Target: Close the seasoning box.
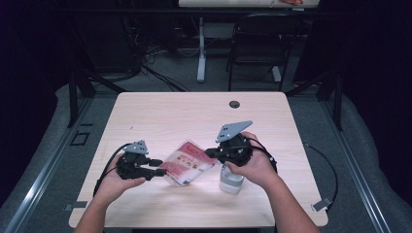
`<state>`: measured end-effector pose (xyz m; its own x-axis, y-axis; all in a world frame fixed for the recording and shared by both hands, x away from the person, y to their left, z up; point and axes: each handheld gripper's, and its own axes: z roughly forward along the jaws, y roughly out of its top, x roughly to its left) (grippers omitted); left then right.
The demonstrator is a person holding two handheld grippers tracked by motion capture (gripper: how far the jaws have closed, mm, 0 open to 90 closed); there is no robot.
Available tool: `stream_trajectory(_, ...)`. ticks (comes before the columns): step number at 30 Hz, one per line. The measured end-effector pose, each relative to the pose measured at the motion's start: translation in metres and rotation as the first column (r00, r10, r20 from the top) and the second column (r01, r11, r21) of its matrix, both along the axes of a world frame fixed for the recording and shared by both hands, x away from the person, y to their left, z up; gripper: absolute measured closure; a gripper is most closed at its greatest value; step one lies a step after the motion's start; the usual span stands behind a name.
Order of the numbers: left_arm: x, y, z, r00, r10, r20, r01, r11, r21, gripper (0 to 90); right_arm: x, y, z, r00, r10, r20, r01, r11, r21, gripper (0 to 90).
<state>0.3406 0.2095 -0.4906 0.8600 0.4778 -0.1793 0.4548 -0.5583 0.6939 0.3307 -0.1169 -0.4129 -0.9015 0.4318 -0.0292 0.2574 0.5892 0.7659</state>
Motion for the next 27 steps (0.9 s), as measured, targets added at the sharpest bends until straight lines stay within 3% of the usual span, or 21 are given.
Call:
stream_trajectory(5,0.0,-0.001,-0.002,0.9998,-0.004,0.019,0.003,0.9995,0.032,72.0,0.001,0.004,0.001,0.9999,0.011,-0.001,-0.011,1.0,0.005,90.0)
stream_trajectory(9,0.0,-0.002,-0.004,0.9998,-0.005,0.02,0.004,0.9983,0.058,78.2,-0.001,0.009,0.004,0.9998,0.02,0.005,-0.02,1.0,0.012,90.0)
stream_trajectory(17,0.0,-0.001,-0.007,1.0,-0.008,0.003,0.008,0.9983,0.058,73.0,-0.003,0.022,0.007,0.9982,0.059,-0.002,-0.059,0.997,0.046,88.6)
stream_trajectory(25,-0.005,0.008,0.003,0.9998,-0.013,0.014,0.013,0.9999,-0.009,65.4,-0.003,0.036,0.007,0.9951,0.095,-0.026,-0.092,0.99,0.104,82.7)
stream_trajectory(27,-0.007,0.009,0.005,0.9998,-0.01,0.018,0.01,0.9999,-0.01,63.2,-0.003,0.039,0.007,0.9953,0.094,-0.023,-0.091,0.99,0.112,80.9)
